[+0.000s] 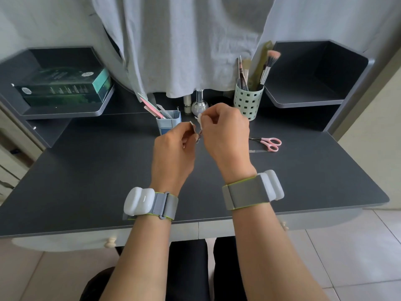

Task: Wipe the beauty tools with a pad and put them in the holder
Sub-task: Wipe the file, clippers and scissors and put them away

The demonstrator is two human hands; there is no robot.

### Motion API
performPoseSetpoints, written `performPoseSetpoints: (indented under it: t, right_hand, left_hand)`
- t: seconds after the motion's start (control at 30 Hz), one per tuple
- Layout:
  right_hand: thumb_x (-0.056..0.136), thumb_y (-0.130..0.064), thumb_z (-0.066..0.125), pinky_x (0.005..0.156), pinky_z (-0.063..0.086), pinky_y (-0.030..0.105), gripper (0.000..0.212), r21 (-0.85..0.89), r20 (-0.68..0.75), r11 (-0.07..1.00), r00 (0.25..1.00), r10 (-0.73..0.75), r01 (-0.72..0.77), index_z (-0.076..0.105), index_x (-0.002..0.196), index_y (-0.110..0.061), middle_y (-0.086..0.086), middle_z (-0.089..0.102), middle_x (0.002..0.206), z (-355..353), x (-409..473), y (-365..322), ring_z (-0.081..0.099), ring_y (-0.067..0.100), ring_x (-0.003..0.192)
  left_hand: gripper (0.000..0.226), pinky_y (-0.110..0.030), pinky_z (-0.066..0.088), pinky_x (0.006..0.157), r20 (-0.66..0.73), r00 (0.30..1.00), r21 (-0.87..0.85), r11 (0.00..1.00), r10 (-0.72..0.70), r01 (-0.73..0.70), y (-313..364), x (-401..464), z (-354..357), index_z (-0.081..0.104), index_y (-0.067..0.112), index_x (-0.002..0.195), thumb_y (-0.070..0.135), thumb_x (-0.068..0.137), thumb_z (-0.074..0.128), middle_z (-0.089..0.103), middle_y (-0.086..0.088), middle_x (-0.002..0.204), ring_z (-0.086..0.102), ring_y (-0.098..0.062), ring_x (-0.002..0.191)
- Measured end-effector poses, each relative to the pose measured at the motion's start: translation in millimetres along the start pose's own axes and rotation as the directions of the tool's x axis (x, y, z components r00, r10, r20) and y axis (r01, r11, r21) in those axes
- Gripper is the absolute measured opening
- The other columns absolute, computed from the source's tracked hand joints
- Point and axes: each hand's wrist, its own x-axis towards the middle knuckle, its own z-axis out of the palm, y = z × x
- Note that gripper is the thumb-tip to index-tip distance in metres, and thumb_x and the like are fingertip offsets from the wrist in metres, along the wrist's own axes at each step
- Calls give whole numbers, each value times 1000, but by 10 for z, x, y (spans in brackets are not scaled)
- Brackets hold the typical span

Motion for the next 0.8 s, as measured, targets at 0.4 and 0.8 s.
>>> performPoseSetpoints:
  t: [0.4, 0.8]
  right_hand:
    - [98, -27, 51, 79, 50, 38, 19, 1, -7, 999, 999, 32, -32, 68, 104, -23, -1, 73, 97, -9, -138, -219, 62, 27, 94]
    - [90, -21, 65, 64, 42, 19, 10, 269, 94, 961, 995, 38, -62, 71, 84, -27, -17, 66, 70, -45, 38, 43, 54, -3, 63]
  left_hand:
    - [13, 0, 38, 62, -6, 999, -14, 999, -40, 40, 74, -25, -27, 65, 13, 83, 1, 86, 62, 65, 2, 69, 61, 1, 71]
    - [11, -6, 47, 70, -28, 987, -202, 968, -157, 148, 142, 31, -29, 73, 13, 99, 11, 90, 67, 74, 9, 83, 69, 4, 75]
